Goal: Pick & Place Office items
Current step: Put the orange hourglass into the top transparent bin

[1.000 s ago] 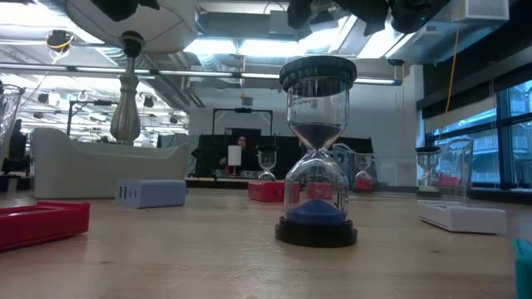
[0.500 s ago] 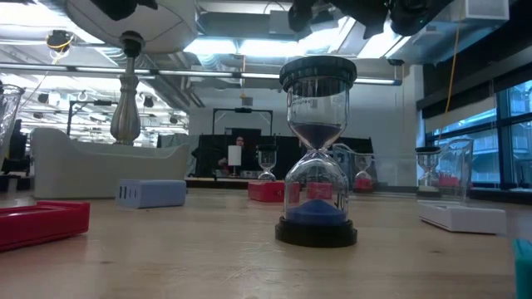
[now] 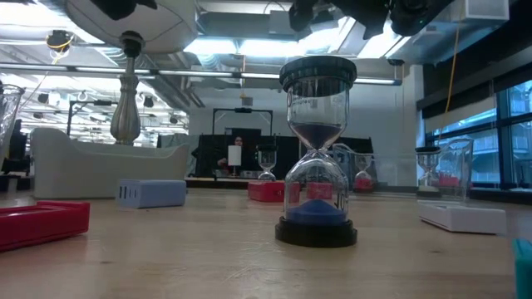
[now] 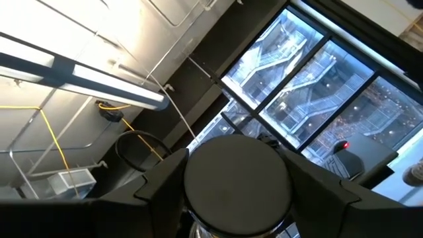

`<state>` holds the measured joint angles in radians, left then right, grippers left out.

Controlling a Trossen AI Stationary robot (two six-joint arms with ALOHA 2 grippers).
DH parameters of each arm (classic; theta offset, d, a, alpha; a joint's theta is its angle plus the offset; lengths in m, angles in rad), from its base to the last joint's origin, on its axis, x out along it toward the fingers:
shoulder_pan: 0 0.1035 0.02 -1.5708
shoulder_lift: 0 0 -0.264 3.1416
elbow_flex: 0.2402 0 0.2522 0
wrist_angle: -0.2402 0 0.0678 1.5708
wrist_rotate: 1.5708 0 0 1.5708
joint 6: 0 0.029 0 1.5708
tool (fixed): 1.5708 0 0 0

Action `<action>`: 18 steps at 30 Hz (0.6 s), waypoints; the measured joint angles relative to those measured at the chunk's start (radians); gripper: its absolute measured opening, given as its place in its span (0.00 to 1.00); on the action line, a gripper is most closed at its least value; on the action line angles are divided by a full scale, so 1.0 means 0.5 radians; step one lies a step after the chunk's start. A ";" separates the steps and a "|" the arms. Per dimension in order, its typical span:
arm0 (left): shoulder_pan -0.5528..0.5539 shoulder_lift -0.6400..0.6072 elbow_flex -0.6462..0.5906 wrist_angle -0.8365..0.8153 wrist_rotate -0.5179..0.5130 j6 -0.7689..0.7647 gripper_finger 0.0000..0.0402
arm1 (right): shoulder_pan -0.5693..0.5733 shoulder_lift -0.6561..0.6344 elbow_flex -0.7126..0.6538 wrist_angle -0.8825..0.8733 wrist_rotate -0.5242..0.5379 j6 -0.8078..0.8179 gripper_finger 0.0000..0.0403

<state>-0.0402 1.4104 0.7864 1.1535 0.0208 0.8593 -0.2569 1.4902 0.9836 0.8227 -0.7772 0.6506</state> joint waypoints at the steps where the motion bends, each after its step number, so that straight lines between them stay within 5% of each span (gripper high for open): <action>1: 0.000 -0.001 0.000 0.002 -0.002 0.000 0.54 | -0.004 0.000 0.000 0.001 -0.004 0.000 0.69; 18: -0.012 -0.011 0.000 -0.012 -0.052 0.001 0.54 | -0.075 0.000 0.000 -0.010 -0.048 -0.008 0.59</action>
<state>-0.0463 1.4048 0.7864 1.1473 -0.0052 0.8597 -0.2943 1.4902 0.9836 0.8179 -0.8013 0.6464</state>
